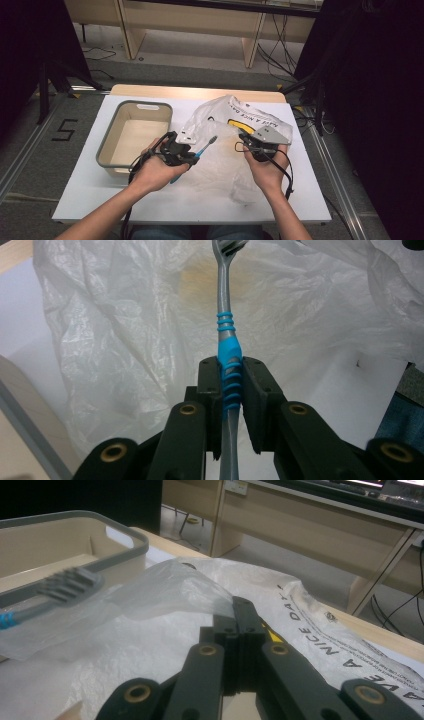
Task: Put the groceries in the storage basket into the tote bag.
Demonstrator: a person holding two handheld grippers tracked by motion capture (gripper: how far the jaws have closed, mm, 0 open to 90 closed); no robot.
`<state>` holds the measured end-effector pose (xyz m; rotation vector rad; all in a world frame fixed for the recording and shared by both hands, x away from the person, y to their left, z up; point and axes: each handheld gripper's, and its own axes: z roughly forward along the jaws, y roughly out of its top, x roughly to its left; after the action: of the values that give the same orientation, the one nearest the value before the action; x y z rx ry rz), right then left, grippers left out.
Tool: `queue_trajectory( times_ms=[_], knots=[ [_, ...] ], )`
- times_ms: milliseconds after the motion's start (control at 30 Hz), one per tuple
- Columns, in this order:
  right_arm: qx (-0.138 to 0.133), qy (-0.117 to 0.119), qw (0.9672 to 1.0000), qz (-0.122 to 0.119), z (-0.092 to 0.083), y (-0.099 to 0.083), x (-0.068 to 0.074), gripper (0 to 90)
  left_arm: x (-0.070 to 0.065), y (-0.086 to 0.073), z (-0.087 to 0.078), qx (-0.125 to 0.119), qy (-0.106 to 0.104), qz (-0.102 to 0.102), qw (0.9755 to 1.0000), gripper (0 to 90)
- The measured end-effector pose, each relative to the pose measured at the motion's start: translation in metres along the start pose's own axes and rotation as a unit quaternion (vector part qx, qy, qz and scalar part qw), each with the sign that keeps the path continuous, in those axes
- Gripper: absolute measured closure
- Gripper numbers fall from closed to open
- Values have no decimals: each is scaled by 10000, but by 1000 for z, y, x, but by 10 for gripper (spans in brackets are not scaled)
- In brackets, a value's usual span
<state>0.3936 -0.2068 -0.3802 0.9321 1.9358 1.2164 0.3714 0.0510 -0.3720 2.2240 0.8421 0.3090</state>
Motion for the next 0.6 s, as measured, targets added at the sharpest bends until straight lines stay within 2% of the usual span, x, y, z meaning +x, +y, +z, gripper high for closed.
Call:
queue_trajectory(
  times_ms=[333,500,600],
  knots=[
    [-5,-1,10000,-1,0,0,0,900,-9,0,14,168,60,190,9997,787],
    [-22,10,10000,-5,0,0,0,900,-13,1,20,228,65,219,9995,787],
    [-21,10,10000,-2,0,0,0,900,-15,2,24,264,143,304,9991,787]
  ],
)
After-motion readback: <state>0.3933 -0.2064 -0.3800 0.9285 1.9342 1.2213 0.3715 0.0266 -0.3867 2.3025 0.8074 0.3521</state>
